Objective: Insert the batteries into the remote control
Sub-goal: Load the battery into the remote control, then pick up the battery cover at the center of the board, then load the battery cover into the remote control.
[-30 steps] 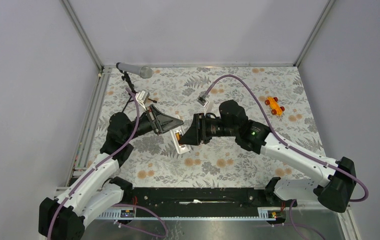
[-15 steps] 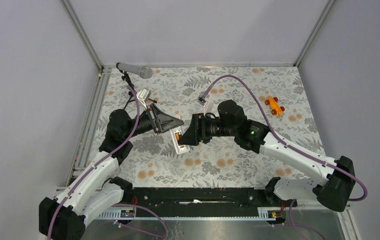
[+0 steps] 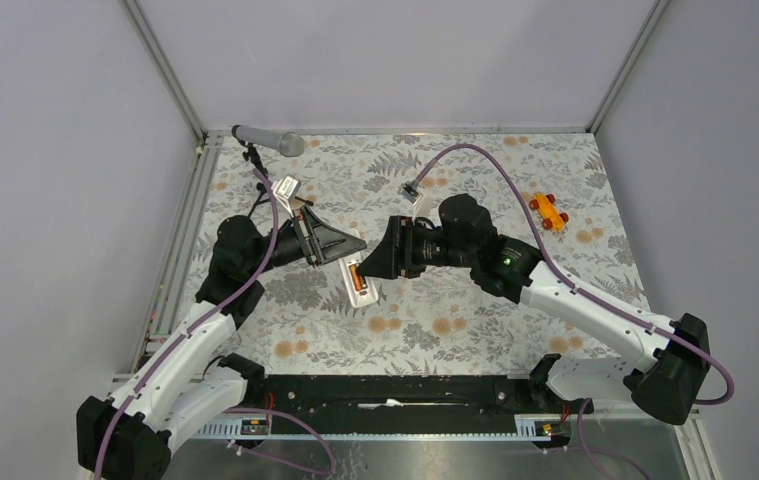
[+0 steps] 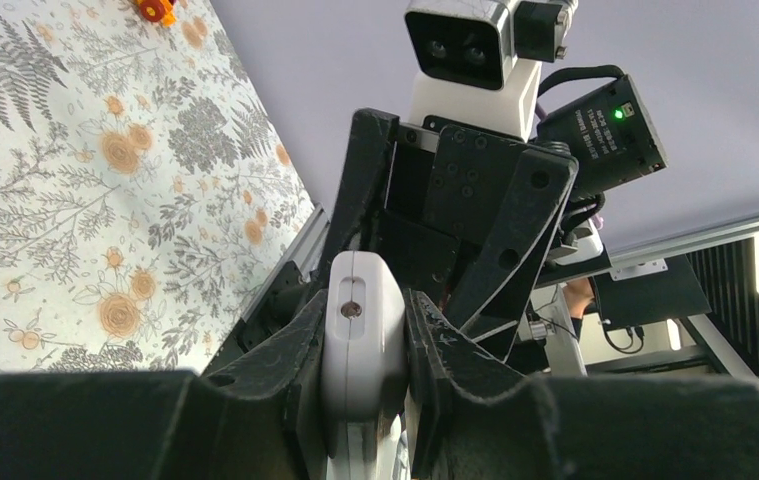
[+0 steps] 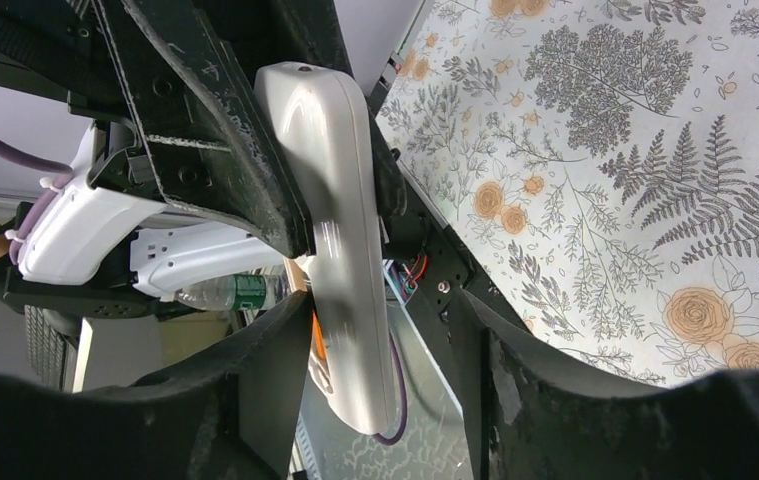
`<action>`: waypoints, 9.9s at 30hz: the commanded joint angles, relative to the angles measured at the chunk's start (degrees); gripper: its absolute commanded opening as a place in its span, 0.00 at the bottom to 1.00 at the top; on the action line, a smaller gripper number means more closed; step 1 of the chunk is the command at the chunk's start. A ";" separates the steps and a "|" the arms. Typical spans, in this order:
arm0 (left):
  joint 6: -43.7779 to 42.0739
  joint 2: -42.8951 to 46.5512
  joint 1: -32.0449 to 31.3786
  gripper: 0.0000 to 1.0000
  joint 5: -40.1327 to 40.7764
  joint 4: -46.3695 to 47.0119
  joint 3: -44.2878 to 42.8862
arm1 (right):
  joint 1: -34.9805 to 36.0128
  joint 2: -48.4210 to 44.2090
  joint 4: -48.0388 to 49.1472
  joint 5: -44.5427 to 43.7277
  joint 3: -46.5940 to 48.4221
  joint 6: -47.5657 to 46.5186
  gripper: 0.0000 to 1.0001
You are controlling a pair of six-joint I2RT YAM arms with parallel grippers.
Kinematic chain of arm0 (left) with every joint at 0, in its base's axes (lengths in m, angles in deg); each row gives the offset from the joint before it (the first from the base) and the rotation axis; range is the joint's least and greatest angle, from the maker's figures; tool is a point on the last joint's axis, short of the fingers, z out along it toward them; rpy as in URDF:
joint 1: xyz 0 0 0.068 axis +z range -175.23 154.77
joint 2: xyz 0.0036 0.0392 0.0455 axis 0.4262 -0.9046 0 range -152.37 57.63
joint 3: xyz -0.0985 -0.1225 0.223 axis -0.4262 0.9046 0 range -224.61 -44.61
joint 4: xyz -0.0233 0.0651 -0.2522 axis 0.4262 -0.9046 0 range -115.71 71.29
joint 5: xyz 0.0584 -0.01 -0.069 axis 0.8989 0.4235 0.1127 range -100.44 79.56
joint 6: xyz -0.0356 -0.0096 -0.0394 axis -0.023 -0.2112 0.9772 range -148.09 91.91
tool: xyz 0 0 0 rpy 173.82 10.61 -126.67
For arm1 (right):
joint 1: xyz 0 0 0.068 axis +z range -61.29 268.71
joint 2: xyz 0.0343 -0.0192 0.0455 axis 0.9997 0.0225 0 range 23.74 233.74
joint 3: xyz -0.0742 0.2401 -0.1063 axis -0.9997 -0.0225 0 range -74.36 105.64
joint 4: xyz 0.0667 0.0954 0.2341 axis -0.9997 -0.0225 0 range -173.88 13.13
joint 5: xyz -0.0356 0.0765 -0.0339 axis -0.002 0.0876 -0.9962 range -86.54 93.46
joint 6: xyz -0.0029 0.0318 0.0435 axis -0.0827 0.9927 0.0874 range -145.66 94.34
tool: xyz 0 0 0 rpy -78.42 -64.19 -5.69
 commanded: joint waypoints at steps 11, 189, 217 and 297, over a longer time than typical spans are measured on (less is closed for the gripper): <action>0.44 1.52 0.35 0.00 -1.51 4.38 -1.32 | -0.36 2.94 -2.69 -2.45 1.77 0.12 0.29; -7.76 -3.58 -2.81 0.00 22.84 25.25 12.24 | 5.97 2.65 -20.24 -19.25 10.34 -37.61 0.37; -1.01 -2.56 -3.69 0.00 29.54 27.78 16.08 | 9.31 -8.42 5.92 -17.60 -5.18 -46.48 0.38; -4.49 -1.38 -3.69 0.00 27.44 18.57 13.82 | 10.54 22.68 -37.00 -30.38 32.03 -27.15 0.38</action>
